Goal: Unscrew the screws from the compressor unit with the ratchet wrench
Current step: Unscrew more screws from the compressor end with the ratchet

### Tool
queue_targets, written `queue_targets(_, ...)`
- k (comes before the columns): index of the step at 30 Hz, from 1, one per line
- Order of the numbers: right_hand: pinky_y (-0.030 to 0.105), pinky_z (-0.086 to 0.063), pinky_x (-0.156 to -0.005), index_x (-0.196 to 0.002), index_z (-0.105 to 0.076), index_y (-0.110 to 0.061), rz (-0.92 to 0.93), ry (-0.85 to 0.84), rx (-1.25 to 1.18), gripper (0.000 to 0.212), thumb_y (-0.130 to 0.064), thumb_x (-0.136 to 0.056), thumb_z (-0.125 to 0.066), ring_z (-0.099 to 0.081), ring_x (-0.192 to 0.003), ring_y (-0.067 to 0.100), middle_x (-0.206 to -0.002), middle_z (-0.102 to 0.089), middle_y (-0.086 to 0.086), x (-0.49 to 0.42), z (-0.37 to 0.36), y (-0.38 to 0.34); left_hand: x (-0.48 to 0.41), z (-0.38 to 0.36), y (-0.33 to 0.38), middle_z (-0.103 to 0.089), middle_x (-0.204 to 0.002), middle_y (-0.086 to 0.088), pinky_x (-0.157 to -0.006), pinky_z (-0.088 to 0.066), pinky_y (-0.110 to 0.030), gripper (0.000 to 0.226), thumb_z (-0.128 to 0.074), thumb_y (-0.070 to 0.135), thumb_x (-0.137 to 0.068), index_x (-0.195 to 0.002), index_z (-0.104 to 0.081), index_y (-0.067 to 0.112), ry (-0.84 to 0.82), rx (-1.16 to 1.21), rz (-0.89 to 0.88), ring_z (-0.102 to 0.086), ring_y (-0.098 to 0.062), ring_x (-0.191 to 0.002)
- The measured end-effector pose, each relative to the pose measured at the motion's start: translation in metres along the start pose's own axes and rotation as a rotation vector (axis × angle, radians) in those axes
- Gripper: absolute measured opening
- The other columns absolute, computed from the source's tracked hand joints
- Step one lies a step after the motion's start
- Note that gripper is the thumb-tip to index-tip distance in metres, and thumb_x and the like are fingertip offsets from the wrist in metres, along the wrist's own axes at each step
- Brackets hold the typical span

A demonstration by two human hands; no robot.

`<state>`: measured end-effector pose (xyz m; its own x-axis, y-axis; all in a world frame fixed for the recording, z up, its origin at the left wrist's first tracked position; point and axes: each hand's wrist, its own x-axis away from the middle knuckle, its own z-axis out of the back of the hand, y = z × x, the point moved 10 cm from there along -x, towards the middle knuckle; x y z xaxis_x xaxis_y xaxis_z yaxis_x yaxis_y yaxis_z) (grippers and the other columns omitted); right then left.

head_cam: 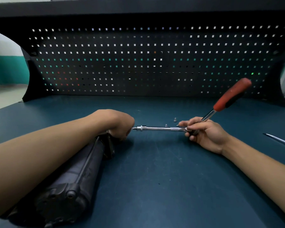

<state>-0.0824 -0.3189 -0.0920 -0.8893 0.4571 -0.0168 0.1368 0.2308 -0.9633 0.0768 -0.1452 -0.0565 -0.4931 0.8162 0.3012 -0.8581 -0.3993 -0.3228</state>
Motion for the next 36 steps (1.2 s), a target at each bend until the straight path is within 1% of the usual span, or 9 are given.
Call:
queue_targets(4,0.024,-0.053,-0.052,-0.06,-0.07,-0.016,-0.011,-0.042,-0.033,0.02,0.0,-0.068,-0.061,-0.065,-0.062,0.021,-0.098,-0.075,0.01,-0.001,0.0,0.0,-0.002,-0.001,0.004,-0.064,-0.07,0.008,-0.051,-0.041,-0.024,0.005,-0.074,0.016,-0.083,-0.085,-0.074,0.021,-0.023,0.051,-0.071,-0.058,-0.016,-0.067)
queue_targets(10,0.023,-0.052,-0.053,-0.057,-0.067,-0.015,-0.063,-0.109,-0.089,0.025,0.002,-0.07,-0.055,-0.063,-0.061,0.021,-0.092,-0.074,0.009,-0.003,-0.002,0.002,-0.016,0.026,0.006,-0.076,-0.079,0.001,-0.065,-0.049,-0.023,0.021,-0.062,0.003,-0.084,-0.088,-0.075,0.019,0.078,0.319,-0.139,-0.069,-0.009,-0.07)
queue_targets(13,0.023,-0.05,-0.05,-0.056,-0.066,-0.014,-0.077,-0.133,-0.1,0.025,0.004,-0.069,-0.052,-0.062,-0.06,0.021,-0.09,-0.073,0.009,-0.001,-0.005,0.003,-0.034,0.05,0.019,-0.075,-0.079,0.005,-0.071,-0.056,-0.026,0.014,-0.07,0.007,-0.084,-0.088,-0.076,0.02,0.213,0.41,-0.161,-0.072,-0.014,-0.074)
queue_targets(19,0.023,-0.048,-0.049,-0.055,-0.066,-0.013,-0.065,-0.168,-0.108,0.024,0.005,-0.066,-0.053,-0.062,-0.06,0.019,-0.087,-0.072,0.01,0.002,-0.01,0.001,-0.08,0.062,0.046,-0.07,-0.071,0.005,-0.059,-0.05,-0.02,0.022,-0.085,0.008,-0.071,-0.073,-0.07,0.023,0.297,0.579,-0.124,-0.064,-0.007,-0.057)
queue_targets(23,0.022,-0.048,-0.049,-0.056,-0.066,-0.013,-0.069,-0.183,-0.081,0.022,0.003,-0.065,-0.054,-0.061,-0.06,0.021,-0.086,-0.071,0.01,0.001,-0.01,0.0,-0.098,0.054,0.044,-0.074,-0.081,-0.003,-0.062,-0.055,-0.023,0.02,-0.089,0.012,-0.07,-0.08,-0.073,0.017,0.276,0.663,-0.082,-0.065,-0.011,-0.064)
queue_targets(26,0.022,-0.048,-0.049,-0.056,-0.066,-0.013,-0.065,-0.166,-0.057,0.024,0.004,-0.066,-0.053,-0.061,-0.059,0.021,-0.086,-0.072,0.01,-0.002,-0.004,-0.002,-0.093,0.053,0.041,-0.076,-0.089,-0.011,-0.07,-0.061,-0.028,0.028,-0.087,0.011,-0.074,-0.097,-0.074,0.003,0.217,0.748,-0.096,-0.067,-0.012,-0.061)
queue_targets(30,0.024,-0.045,-0.045,-0.057,-0.066,-0.012,-0.04,-0.115,0.037,0.022,0.004,-0.066,-0.055,-0.058,-0.056,0.021,-0.086,-0.072,0.013,-0.003,0.001,-0.002,-0.062,0.075,0.012,-0.068,-0.061,0.01,-0.054,-0.056,-0.02,0.019,-0.074,0.022,-0.089,-0.1,-0.074,0.006,0.289,0.642,-0.093,-0.062,0.001,-0.049)
queue_targets(32,0.023,-0.041,-0.041,-0.056,-0.065,-0.01,-0.004,-0.057,0.133,0.03,0.011,-0.07,-0.049,-0.055,-0.051,0.021,-0.086,-0.072,0.017,-0.004,0.004,-0.002,-0.036,0.08,0.007,-0.068,-0.061,0.014,-0.056,-0.056,-0.022,0.02,-0.066,0.029,-0.094,-0.097,-0.075,0.011,0.32,0.572,-0.115,-0.065,0.002,-0.055)
queue_targets(36,0.022,-0.037,-0.034,-0.052,-0.067,-0.011,0.047,0.042,0.384,0.044,0.013,-0.08,-0.042,-0.05,-0.04,0.019,-0.079,-0.072,0.02,0.0,-0.012,-0.001,0.007,0.06,0.018,-0.075,-0.087,0.005,-0.072,-0.059,-0.031,0.021,-0.058,0.028,-0.099,-0.099,-0.072,0.012,0.204,0.668,-0.219,-0.072,-0.009,-0.078)
